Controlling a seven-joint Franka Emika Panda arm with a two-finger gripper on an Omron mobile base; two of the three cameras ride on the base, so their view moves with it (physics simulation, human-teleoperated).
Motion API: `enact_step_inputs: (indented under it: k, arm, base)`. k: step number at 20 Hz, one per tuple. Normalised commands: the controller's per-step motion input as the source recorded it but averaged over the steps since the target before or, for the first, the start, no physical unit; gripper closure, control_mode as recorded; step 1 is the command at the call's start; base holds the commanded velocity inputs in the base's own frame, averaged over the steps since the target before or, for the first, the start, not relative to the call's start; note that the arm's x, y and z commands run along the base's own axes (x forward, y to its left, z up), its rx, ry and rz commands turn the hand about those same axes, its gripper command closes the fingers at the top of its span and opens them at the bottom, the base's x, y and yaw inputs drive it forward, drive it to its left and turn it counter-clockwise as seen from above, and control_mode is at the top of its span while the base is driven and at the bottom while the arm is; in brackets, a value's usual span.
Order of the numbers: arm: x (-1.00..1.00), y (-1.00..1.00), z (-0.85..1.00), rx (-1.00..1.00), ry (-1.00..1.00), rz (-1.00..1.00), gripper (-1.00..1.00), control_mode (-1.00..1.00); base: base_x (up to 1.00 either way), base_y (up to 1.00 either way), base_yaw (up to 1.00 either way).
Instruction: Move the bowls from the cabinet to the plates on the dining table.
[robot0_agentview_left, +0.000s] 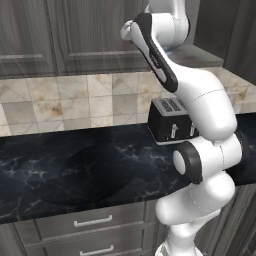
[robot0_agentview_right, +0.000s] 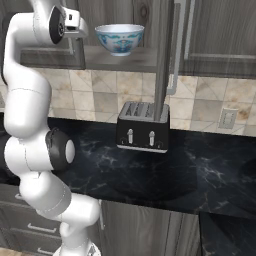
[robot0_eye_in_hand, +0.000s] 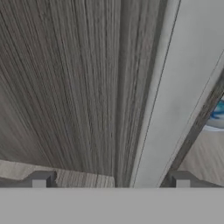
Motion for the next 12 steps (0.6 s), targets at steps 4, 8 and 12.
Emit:
enact_step_inputs:
  k: [4, 8, 12]
  arm:
    - [0.96, 0.07, -0.68, 0.0, -0.01, -0.09, -1.0, -1.0]
    - [0.65, 0.27, -0.66, 0.01, -0.1, -0.1, 1.0, -1.0]
    - [0.31, 0.18, -0.24, 0.0, -0.05, -0.01, 1.0, -1.0]
  base:
    - [0.0, 0.0, 0.0]
    - [0.0, 0.0, 0.0]
    - [0.0, 0.0, 0.0]
